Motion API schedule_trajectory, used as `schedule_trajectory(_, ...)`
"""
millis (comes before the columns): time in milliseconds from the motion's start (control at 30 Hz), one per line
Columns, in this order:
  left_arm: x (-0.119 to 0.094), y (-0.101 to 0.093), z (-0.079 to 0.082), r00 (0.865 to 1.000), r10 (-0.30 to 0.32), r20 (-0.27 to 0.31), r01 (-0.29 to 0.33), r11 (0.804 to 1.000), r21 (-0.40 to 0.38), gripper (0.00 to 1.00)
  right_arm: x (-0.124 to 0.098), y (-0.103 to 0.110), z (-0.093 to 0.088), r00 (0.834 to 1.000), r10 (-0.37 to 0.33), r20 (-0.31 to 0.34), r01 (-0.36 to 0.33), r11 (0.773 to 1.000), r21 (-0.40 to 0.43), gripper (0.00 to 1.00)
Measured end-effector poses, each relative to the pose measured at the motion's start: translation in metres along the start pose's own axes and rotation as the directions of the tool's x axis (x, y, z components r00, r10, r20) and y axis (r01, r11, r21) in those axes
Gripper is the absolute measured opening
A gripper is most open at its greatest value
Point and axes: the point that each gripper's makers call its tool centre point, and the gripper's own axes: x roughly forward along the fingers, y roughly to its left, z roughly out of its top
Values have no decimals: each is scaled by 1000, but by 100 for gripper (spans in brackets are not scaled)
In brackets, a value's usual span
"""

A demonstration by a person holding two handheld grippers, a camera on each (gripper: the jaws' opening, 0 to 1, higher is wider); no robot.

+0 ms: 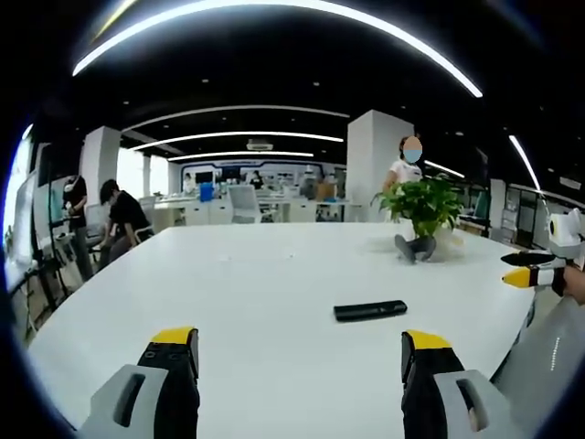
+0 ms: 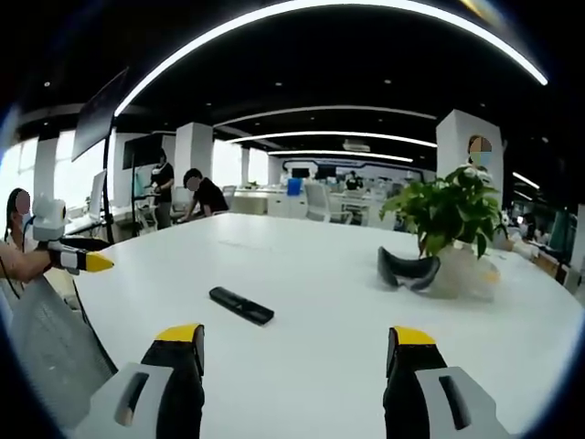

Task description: Press the specified remote control buttons in sequence, fully releasing each button before pressing the next.

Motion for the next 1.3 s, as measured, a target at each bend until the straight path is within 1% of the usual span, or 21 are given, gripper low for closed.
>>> schedule_trajectory(233, 0, -1, -2, 1000, -1, -12, 1, 1000, 9, 95, 0, -1, -1, 1000, -4, -5, 4, 1000, 3, 81)
schedule_trajectory(433, 1, 1, -2, 1000, 3, -11, -2, 1000, 14, 95, 0, -2, -3, 1000, -14, -18, 14, 1000, -2, 81)
schedule_trajectory(667, 0, 1, 0, 1000, 6, -7, -5, 1000, 20, 95, 1, 0, -3, 1000, 2, -15, -2, 1000, 0, 81)
schedule_trajectory(733, 1, -2, -3, 1000, -5, -27, 5, 1000, 20, 95, 1, 2, -2, 1000, 11, -13, -11, 1000, -5, 80)
schedule_trajectory(833, 3, -8, -7, 997, -45, -60, 46, 999, 5, 94, 1, 3, -3, 1000, 22, -19, -22, 1000, -6, 79)
schedule_trajectory(933, 5, -21, -14, 987, -112, -118, 117, 993, 35, 92, 2, 5, -5, 999, 31, -30, -32, 999, -16, 77)
schedule_trajectory(967, 6, -26, -21, 977, -137, -163, 146, 989, 40, 91, 2, 5, -5, 999, 33, -34, -34, 999, -19, 77)
schedule_trajectory(1000, 7, -30, -24, 970, -154, -189, 165, 985, 40, 91, 2, 5, -6, 999, 35, -38, -36, 999, -20, 76)
schedule_trajectory(1033, 9, -35, -28, 958, -181, -223, 198, 978, 59, 91, 2, 6, -6, 998, 40, -43, -41, 999, -20, 75)
schedule_trajectory(1100, 13, -35, -28, 946, -197, -259, 242, 958, 153, 90, 2, 7, -7, 998, 43, -47, -44, 999, -19, 75)
schedule_trajectory(1133, 16, -38, -25, 940, -218, -263, 268, 948, 171, 90, 2, 6, -7, 998, 40, -48, -41, 999, -22, 74)
schedule_trajectory(1200, 22, -43, -21, 917, -280, -284, 343, 918, 201, 91, 2, 5, -7, 998, 35, -47, -36, 999, -26, 74)
schedule_trajectory(1233, 28, -43, -19, 905, -294, -306, 367, 905, 215, 91, 1, 5, -7, 998, 32, -45, -33, 999, -28, 74)
schedule_trajectory(1300, 42, -44, -15, 893, -317, -320, 396, 891, 221, 92, 1, 3, -7, 999, 24, -47, -26, 999, -32, 74)
